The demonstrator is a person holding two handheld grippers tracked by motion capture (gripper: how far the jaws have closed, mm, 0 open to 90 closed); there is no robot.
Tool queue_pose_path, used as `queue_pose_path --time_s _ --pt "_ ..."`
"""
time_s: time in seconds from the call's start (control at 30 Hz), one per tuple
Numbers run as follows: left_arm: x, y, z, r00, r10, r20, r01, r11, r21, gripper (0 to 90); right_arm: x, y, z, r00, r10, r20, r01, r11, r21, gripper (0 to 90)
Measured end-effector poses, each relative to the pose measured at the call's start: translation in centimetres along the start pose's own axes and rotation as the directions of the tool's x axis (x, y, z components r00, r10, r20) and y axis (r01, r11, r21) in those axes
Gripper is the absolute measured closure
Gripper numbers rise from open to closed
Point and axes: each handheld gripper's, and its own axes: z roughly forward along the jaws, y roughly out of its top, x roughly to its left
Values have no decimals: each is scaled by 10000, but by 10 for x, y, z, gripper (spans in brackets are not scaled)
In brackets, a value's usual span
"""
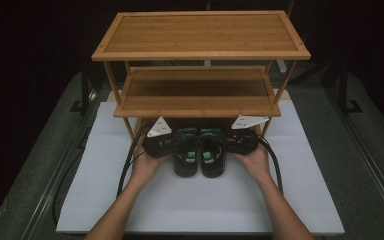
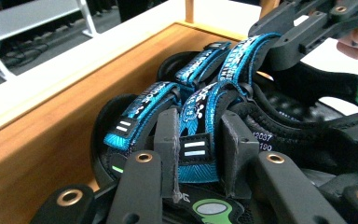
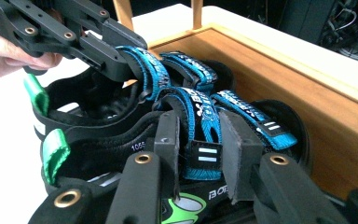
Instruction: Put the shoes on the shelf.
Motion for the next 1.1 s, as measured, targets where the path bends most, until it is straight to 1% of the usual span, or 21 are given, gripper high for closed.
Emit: queue_pose_path --time_s 0.1,0.13,0.17,0.2,0.27,0.3,0.33,0.37,0.43,0.5,0.53,0.57,0.63,0.7,0.77,0.83,0.87,0.93,1.07,1.1 --pt "4 -3 5 9999 -92 -93 90 9998 -189 709 -2 -1 4 9999 -27 143 31 9997 -251 694" --pt "5 -5 7 9999 -74 -118 72 9997 -214 709 -2 -2 5 9998 -67 212 74 9994 -329 694" --pt "5 -6 8 9999 49 -161 -53 9998 -214 709 -2 -2 6 9996 -114 273 126 9990 -424 694" --pt "5 -6 9 9999 55 -133 -58 9997 -236 708 -1 -3 7 9996 -109 249 120 9990 -441 693" --pt "6 -7 8 10000 30 -3 -30 9999 -166 706 -1 -4 8 9999 -82 146 88 9992 -385 691" --pt "6 -8 8 10000 -18 71 19 9999 -153 705 -1 -4 7 9999 -91 90 94 9995 -314 691" --pt "6 -9 7 9996 -149 223 152 9998 -129 704 -2 -4 7 9999 -107 35 108 9997 -239 691" --pt "6 -10 7 9995 -151 287 155 9998 -129 704 -2 -5 6 9999 -120 -68 119 9998 -153 690" --pt "6 -13 7 9990 -184 416 189 9998 -104 704 -1 -6 7 9999 -154 -44 153 9999 -34 690" --pt "6 -13 8 9987 -183 472 187 9998 -95 703 -2 -7 7 9999 -143 -60 143 9999 63 689" --pt "6 -13 8 9987 -186 481 191 9998 -105 700 -2 -7 7 9999 -15 -120 17 10000 95 688" --pt "6 -13 8 9987 -190 464 196 9997 -120 696 -2 -7 8 9999 2 -103 0 9999 133 686" --pt "8 -13 8 9984 -217 528 225 9996 -142 683 -2 -7 9 10000 -8 -96 8 10000 85 674" --pt "9 -13 5 9981 -369 499 378 9991 -182 641 0 -6 7 9999 -107 62 106 9999 35 630" --pt "9 -11 0 9975 -464 539 472 9988 -144 551 2 -4 2 9999 16 117 -16 10000 55 551" --pt "8 -9 -8 9966 -598 563 607 9980 -158 472 4 -3 -4 9999 49 110 -49 10000 56 515" --pt "8 -8 -12 9957 -688 618 695 9975 -99 437 6 -2 -7 9998 -4 198 2 10000 78 490" --pt "7 -8 -20 9950 -747 660 743 9972 82 368 10 -4 -15 9996 -83 275 82 10000 17 485" --pt "3 -15 -34 9959 -711 554 692 9970 358 290 15 -7 -29 9994 -31 344 32 10000 -27 438" --pt "1 -17 -36 9958 -725 557 700 9965 453 269 17 -9 -33 9993 48 364 -47 10000 -18 421"
